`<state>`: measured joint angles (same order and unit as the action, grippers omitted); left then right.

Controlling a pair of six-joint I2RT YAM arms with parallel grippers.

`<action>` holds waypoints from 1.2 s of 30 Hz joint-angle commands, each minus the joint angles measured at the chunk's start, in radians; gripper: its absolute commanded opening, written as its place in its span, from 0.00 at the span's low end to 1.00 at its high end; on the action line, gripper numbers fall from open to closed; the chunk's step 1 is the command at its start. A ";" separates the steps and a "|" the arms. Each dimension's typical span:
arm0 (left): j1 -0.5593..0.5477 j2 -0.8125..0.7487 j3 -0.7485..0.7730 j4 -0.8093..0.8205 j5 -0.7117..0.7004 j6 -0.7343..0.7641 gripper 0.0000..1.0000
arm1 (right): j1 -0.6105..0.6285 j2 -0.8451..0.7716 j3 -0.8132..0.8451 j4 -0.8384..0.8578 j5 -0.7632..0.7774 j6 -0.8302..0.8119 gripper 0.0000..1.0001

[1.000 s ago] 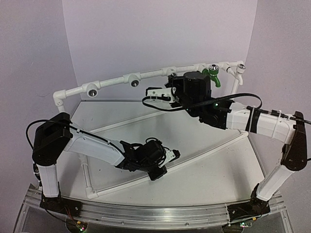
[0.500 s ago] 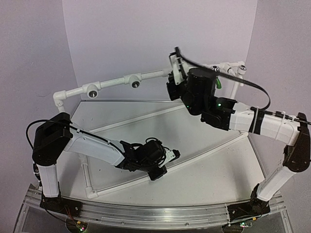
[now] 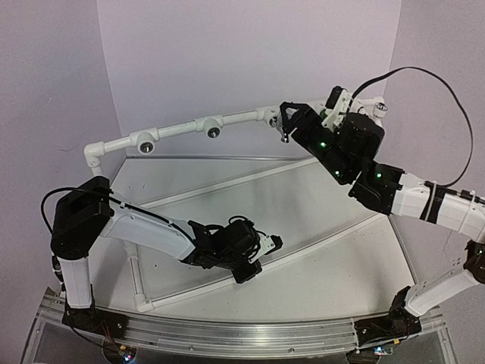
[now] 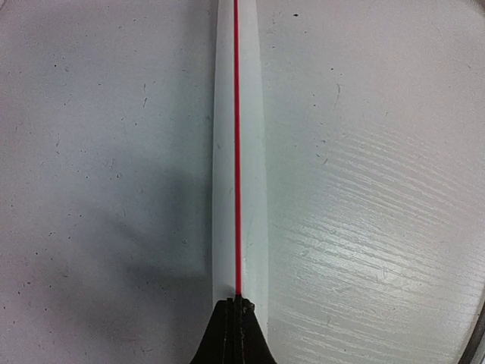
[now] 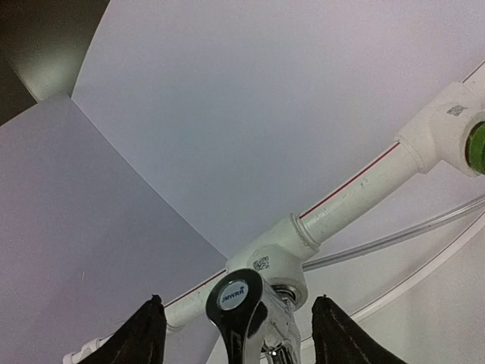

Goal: Install the water faucets

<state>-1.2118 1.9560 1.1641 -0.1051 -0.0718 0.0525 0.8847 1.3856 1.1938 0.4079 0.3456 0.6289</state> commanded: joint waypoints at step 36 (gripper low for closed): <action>-0.011 0.091 -0.047 -0.223 0.061 -0.002 0.00 | 0.045 0.031 0.287 -0.539 -0.062 -2.782 0.97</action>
<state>-1.2118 1.9564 1.1645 -0.1051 -0.0722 0.0528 0.9257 1.3710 1.4563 -0.2727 0.2273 -1.9430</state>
